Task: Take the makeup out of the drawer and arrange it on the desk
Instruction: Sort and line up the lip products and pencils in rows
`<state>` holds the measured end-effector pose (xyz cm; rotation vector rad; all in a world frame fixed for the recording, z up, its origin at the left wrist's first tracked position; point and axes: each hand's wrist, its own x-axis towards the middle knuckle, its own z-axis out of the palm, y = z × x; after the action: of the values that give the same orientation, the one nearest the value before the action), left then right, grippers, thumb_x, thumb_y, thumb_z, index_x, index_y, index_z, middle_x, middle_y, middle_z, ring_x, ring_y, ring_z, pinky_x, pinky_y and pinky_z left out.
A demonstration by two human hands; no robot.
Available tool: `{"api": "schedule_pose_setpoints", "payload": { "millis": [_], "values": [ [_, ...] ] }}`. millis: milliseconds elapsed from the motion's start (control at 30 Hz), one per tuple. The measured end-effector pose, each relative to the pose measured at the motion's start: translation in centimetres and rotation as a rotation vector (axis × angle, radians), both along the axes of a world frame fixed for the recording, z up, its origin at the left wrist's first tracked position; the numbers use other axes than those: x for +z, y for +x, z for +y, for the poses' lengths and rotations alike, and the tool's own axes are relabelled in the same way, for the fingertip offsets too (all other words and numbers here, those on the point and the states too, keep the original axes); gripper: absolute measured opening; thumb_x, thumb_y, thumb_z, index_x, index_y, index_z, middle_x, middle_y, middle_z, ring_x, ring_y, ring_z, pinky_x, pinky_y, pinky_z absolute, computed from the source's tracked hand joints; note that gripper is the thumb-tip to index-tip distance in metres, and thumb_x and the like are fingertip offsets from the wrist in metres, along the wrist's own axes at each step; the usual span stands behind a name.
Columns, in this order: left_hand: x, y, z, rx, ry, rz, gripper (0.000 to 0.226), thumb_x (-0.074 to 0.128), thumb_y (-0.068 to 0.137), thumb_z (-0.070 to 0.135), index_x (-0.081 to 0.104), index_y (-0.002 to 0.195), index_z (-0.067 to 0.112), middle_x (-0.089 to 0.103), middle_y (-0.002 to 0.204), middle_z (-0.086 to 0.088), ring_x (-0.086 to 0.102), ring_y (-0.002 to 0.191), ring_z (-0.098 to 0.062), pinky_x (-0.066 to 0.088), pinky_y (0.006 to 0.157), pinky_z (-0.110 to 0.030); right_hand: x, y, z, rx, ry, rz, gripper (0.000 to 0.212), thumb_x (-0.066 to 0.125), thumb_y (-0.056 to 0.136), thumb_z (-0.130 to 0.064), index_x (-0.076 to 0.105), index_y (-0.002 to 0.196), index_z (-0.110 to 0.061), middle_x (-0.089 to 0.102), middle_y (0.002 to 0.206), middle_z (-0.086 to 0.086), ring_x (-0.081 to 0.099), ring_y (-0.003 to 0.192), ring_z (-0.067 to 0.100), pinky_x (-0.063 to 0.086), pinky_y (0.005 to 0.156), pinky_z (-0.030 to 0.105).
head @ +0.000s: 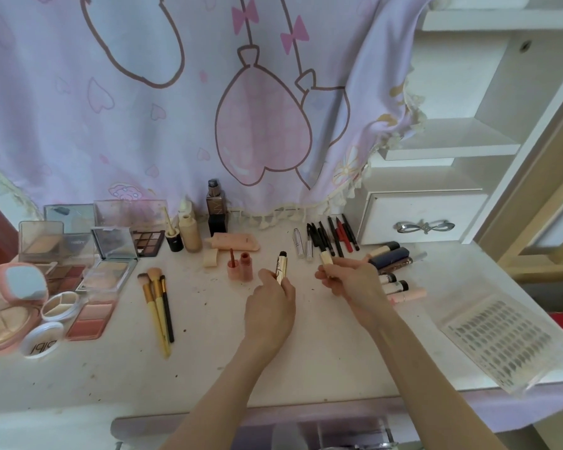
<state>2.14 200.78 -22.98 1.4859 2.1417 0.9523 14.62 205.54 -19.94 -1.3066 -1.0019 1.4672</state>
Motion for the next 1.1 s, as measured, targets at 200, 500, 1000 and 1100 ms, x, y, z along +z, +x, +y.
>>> {"api": "schedule_pose_setpoints", "payload": {
  "millis": [200,500,1000,1100],
  "values": [
    [-1.0,0.4,3.7,0.075,-0.039,0.281,0.022,0.027,0.098,0.027,0.037,0.100,0.008,0.067,0.086,-0.010,0.061,0.086,-0.030,0.036,0.083,-0.038,0.4,-1.6,1.4,0.001,0.023,-0.159,0.026,0.060,0.088,-0.005,0.054,0.113,-0.005,0.068,0.099,0.015,0.064,0.064,0.006,0.039,0.038,0.006],
    [-2.0,1.6,6.9,0.158,-0.006,0.297,0.027,0.031,0.098,0.027,0.046,0.103,0.005,0.057,0.103,-0.012,0.055,0.096,-0.030,0.038,0.079,-0.036,-0.5,-1.6,3.8,-0.028,0.116,-0.475,0.018,0.064,0.084,-0.019,0.061,0.101,-0.017,0.064,0.093,-0.002,0.058,0.097,0.016,0.048,0.091,0.043],
    [-1.4,1.7,8.6,0.232,0.058,0.312,0.008,0.060,0.083,0.003,0.055,0.087,0.001,0.059,0.083,-0.018,0.060,0.072,-0.035,0.043,0.060,-0.039,-1.3,-1.8,5.5,0.060,0.187,-0.615,0.031,0.062,0.086,-0.019,0.059,0.116,-0.014,0.058,0.099,-0.006,0.054,0.088,0.010,0.040,0.068,0.022],
    [-1.4,1.6,8.8,0.225,0.079,0.285,0.008,0.056,0.083,0.001,0.054,0.090,0.000,0.058,0.087,-0.018,0.059,0.076,-0.036,0.043,0.063,-0.040,-1.4,-2.3,6.0,0.060,0.229,-0.660,0.031,0.061,0.085,-0.017,0.059,0.116,-0.012,0.061,0.099,-0.004,0.050,0.085,0.005,0.036,0.074,0.013]
  ]
}}
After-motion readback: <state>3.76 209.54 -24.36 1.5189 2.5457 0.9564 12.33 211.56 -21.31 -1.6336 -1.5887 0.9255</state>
